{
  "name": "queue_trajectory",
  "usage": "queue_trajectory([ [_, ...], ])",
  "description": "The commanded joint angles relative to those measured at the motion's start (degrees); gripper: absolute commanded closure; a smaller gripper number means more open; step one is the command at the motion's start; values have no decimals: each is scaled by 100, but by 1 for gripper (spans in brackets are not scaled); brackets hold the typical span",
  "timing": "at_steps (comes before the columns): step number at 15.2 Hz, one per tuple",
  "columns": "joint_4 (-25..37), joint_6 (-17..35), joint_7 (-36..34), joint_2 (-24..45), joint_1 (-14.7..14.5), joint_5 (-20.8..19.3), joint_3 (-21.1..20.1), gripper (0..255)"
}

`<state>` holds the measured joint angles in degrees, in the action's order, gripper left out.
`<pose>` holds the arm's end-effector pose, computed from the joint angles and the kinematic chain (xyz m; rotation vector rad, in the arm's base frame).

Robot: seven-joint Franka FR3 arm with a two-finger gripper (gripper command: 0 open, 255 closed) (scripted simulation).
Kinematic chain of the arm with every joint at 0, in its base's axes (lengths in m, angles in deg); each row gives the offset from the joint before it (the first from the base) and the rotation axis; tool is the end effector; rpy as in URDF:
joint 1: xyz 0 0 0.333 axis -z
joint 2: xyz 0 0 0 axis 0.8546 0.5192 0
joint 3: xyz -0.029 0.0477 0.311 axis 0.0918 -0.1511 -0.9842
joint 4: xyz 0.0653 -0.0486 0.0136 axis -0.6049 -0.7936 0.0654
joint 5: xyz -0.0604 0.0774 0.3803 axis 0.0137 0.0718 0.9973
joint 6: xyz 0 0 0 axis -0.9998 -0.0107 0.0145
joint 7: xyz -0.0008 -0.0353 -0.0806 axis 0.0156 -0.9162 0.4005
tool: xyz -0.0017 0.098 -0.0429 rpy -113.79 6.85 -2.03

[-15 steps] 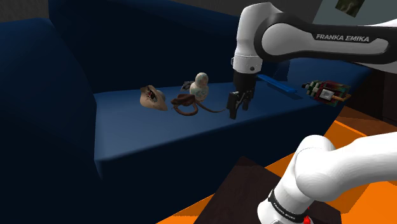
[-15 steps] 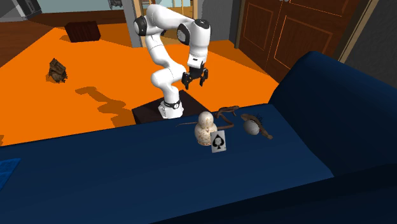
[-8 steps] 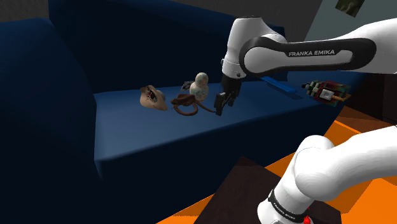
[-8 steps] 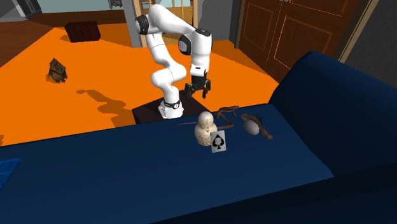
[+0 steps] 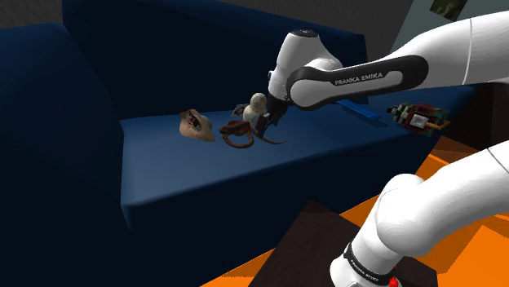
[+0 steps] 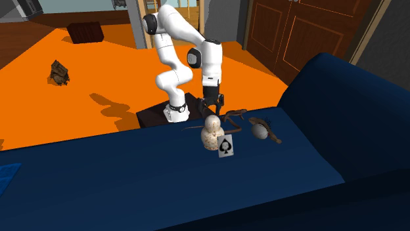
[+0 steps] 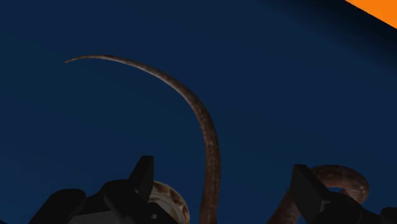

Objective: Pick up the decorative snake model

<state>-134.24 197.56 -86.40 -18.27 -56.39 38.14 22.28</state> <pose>0.4174 -0.0292 0.4911 2.9151 0.0325 0.3494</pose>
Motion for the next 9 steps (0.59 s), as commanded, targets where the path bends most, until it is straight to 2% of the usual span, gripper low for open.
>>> queue_trajectory([
  [1,113,526,29,309,70,-182,36,0],
  [9,-230,1200,-144,583,146,-366,31,0],
])
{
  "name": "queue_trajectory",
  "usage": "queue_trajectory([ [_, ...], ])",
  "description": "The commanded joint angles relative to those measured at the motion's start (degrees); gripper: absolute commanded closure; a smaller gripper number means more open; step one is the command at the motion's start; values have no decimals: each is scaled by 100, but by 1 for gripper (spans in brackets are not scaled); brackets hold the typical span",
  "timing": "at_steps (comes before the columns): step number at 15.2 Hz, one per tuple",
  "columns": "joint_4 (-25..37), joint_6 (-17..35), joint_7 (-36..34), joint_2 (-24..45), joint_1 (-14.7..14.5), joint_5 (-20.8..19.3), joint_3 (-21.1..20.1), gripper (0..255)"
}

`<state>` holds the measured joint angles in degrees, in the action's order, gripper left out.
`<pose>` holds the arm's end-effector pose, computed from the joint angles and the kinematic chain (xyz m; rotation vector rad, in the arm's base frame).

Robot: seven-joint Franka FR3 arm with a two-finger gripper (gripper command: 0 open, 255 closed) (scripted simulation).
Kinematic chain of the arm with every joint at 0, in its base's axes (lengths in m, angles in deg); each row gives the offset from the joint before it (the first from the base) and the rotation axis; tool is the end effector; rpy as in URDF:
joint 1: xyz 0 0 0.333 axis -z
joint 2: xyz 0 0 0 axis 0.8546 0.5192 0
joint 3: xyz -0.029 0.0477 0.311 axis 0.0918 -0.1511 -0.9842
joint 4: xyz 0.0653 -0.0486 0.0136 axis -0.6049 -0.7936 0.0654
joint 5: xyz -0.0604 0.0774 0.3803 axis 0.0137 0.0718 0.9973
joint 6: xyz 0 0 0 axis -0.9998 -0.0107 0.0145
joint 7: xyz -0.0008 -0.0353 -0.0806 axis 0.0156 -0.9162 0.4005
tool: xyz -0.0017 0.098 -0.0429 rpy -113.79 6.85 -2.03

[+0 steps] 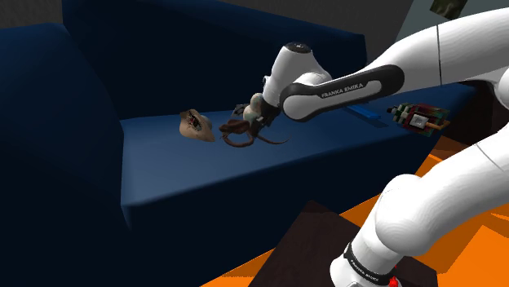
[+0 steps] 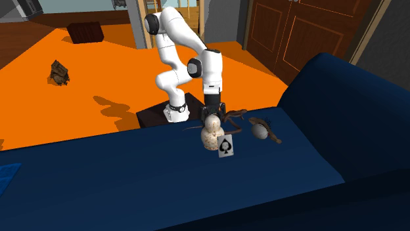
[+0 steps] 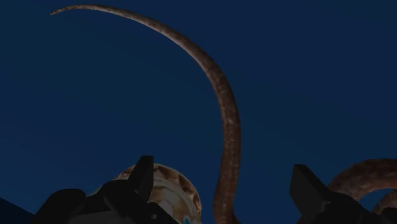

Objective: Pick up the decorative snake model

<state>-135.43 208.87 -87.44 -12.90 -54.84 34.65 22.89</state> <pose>0.4415 -0.0410 0.4623 2.8737 0.0544 0.4618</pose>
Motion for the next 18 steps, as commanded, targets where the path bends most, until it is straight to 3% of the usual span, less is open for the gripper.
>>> queue_trajectory([
  [1,-139,116,-57,67,-4,-33,-30,0],
  [2,-140,115,-56,66,-5,-33,-29,0],
  [3,-130,113,-58,73,-6,-32,-30,255],
  [12,-139,116,-57,67,-5,-33,-29,255],
  [18,173,-376,95,-121,-64,95,-16,255],
])
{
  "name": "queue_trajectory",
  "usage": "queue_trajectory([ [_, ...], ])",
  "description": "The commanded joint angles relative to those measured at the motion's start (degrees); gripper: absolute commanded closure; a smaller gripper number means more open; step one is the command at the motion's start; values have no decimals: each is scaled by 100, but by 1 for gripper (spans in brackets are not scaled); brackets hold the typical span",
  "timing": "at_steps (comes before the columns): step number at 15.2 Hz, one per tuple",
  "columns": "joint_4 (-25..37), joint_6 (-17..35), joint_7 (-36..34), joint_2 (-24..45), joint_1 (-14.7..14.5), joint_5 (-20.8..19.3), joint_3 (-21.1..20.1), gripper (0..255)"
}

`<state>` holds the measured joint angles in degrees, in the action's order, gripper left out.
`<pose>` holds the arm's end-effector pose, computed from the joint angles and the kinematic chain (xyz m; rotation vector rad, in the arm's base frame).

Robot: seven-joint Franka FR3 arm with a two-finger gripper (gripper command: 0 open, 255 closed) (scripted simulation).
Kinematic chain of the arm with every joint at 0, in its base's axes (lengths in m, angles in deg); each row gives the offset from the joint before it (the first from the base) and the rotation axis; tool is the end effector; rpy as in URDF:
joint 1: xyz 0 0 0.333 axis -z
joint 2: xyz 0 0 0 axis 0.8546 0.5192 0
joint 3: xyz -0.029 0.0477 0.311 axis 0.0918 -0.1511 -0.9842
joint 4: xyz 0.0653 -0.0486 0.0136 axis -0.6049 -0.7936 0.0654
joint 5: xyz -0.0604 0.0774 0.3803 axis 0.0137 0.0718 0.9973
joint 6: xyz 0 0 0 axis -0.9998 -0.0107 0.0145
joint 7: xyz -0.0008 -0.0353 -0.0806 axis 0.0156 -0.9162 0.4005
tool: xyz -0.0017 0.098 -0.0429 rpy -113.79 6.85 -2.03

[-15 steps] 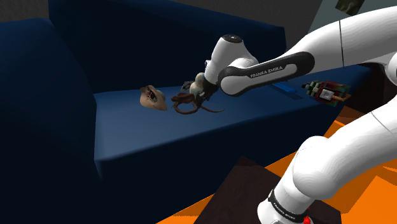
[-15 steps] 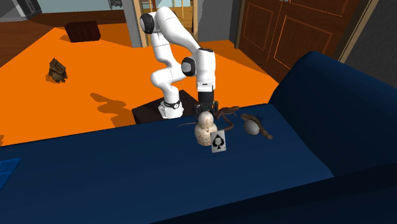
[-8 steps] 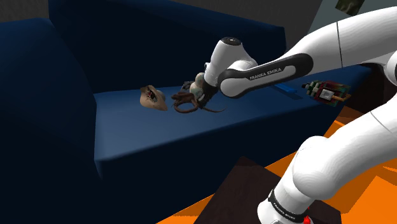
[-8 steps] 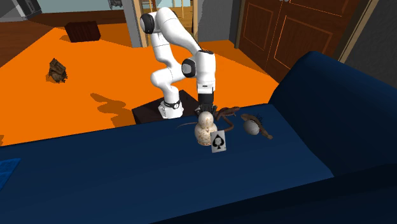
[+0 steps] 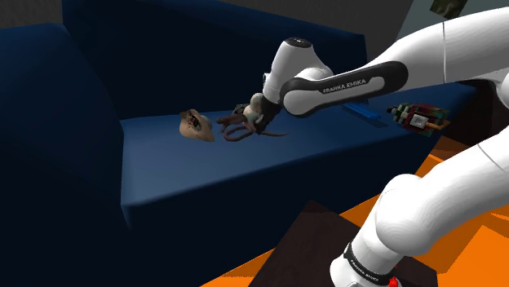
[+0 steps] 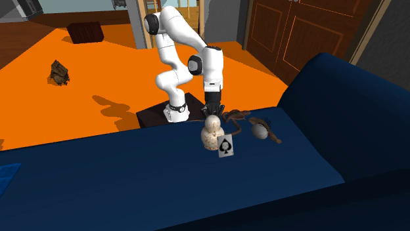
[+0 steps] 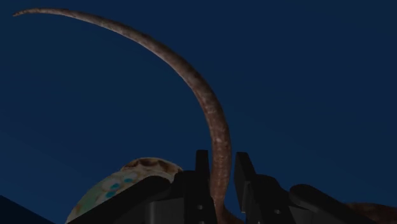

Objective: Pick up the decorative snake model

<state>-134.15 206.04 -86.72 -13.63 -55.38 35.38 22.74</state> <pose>0.4407 -0.0375 0.4735 2.8781 0.0637 0.4417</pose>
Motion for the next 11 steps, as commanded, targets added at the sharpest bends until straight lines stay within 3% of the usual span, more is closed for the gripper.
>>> queue_trajectory([
  [1,102,-173,47,-74,-19,40,1,255],
  [11,601,-817,217,-230,-71,169,2,255],
])
